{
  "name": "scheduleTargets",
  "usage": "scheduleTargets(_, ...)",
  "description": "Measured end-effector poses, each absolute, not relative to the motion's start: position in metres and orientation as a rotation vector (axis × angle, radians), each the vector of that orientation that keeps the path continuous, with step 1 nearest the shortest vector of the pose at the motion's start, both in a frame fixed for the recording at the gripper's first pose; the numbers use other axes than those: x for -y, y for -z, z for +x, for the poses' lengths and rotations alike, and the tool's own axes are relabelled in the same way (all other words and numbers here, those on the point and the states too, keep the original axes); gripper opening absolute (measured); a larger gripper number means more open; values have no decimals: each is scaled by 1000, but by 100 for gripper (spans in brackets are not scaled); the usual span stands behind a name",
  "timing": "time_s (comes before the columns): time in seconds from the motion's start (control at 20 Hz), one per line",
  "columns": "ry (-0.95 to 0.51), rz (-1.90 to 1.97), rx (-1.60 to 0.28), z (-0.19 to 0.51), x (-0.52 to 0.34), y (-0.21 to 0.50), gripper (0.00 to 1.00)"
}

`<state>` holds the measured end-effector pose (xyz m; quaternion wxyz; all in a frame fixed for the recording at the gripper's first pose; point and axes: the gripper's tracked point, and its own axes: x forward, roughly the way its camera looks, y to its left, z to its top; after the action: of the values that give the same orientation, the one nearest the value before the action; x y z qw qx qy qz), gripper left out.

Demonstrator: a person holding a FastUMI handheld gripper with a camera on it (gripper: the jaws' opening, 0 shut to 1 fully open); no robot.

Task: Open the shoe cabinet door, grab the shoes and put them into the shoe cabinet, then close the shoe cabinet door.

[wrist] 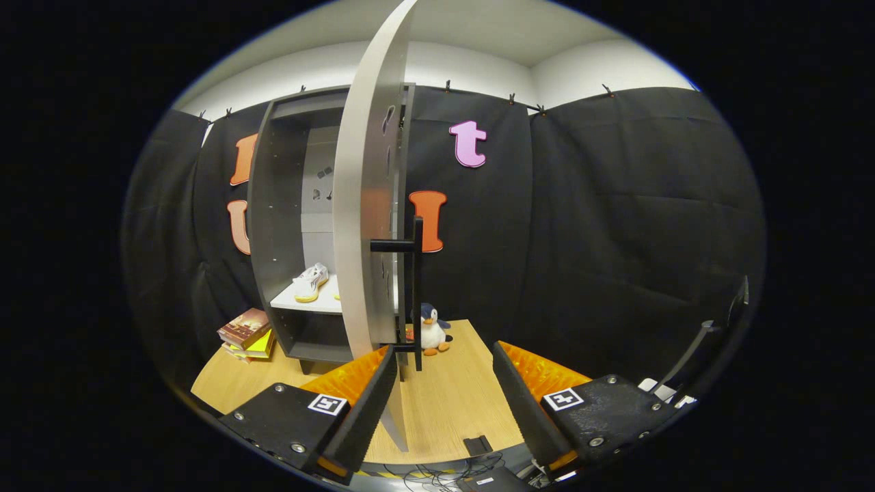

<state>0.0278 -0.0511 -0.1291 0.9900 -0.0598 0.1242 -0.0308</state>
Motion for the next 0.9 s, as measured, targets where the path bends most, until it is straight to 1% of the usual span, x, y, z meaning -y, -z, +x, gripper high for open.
scheduleTargets(0.25,20,-121,-248,26,13,131,89)
scheduleTargets(0.9,-4,-123,-216,32,-83,138,89)
